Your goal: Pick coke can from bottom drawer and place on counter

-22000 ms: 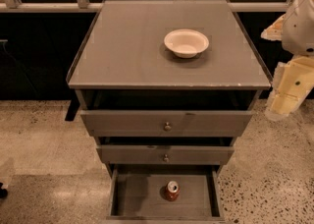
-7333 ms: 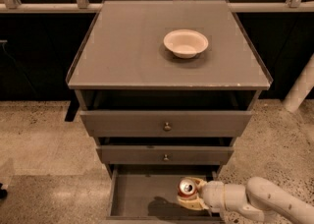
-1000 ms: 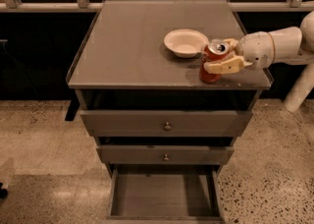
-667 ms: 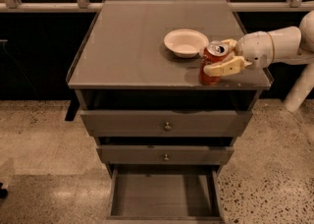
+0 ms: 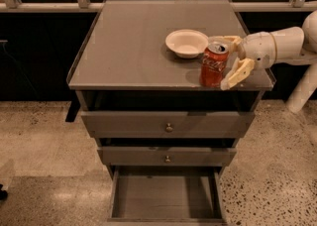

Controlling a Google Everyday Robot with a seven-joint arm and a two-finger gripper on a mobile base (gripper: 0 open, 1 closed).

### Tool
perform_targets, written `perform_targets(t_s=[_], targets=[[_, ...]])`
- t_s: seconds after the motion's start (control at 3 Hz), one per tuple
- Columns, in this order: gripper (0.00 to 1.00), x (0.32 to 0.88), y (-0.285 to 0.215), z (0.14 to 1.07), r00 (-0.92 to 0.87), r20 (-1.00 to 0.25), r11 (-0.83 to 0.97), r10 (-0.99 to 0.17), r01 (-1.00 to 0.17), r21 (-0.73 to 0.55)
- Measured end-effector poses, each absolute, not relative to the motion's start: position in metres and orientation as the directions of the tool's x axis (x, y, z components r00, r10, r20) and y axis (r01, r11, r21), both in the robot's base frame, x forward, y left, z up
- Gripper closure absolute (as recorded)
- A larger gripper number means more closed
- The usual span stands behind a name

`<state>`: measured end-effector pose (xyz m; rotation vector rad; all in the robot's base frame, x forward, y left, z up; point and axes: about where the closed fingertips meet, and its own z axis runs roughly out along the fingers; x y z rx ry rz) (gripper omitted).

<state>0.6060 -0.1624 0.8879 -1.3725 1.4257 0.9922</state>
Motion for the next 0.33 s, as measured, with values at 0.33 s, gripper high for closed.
perform_targets(t_s=[0.33], targets=[[0.0,0.606,-0.1624,0.8879,0.015,-0.96,0.064,-0.28,-0.997,-0.034]])
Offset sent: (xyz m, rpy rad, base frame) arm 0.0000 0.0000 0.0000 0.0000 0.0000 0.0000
